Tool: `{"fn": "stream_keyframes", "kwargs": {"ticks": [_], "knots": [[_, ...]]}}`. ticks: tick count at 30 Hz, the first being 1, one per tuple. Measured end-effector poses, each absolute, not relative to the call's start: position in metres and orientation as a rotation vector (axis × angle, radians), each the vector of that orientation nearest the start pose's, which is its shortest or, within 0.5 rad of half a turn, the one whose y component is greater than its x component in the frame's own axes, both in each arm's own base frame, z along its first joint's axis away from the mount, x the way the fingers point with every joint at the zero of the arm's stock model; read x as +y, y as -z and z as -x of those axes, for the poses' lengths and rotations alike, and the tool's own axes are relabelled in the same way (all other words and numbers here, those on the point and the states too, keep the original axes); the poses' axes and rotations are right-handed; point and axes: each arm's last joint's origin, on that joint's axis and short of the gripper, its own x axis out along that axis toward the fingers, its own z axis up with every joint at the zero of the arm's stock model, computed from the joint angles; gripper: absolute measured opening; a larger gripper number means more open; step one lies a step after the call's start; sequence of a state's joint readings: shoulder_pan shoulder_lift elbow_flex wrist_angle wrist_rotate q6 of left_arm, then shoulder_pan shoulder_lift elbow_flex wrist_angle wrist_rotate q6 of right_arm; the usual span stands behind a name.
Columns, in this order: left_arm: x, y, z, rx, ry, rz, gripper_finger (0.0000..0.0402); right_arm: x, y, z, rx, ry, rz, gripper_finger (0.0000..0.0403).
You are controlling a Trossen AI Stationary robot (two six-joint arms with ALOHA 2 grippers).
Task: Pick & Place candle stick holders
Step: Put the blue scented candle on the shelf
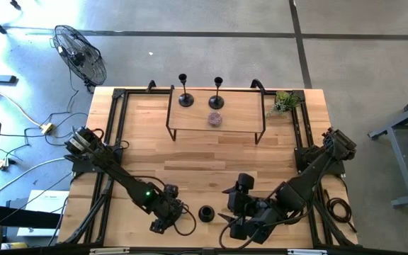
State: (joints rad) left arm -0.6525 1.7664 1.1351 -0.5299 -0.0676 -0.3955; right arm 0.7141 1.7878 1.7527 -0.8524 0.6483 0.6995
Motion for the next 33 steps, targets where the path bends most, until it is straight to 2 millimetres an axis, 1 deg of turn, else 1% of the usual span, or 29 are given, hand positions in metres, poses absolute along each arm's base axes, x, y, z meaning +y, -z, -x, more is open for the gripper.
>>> {"fn": "stream_keyframes", "kwargs": {"ticks": [11,16,20,29,33], "knots": [[-0.207,-0.175,-0.275,1.166,0.288,-0.075,0.0382,0.241,-0.343,-0.295,0.646,0.177,-0.100,0.0327],[-0.205,-0.165,-0.280,1.191,0.289,-0.089,0.0382,0.243,-0.343,-0.294,0.640,0.179,-0.097,0.0327],[-0.201,-0.162,-0.286,1.202,0.331,-0.063,0.0382,0.243,-0.343,-0.294,0.638,0.180,-0.103,0.0327],[-0.203,-0.163,-0.288,1.170,0.352,-0.090,0.0382,0.244,-0.343,-0.294,0.638,0.177,-0.104,0.0327],[-0.200,-0.163,-0.290,1.170,0.345,-0.086,0.0382,0.244,-0.343,-0.294,0.638,0.178,-0.107,0.0327]]}}
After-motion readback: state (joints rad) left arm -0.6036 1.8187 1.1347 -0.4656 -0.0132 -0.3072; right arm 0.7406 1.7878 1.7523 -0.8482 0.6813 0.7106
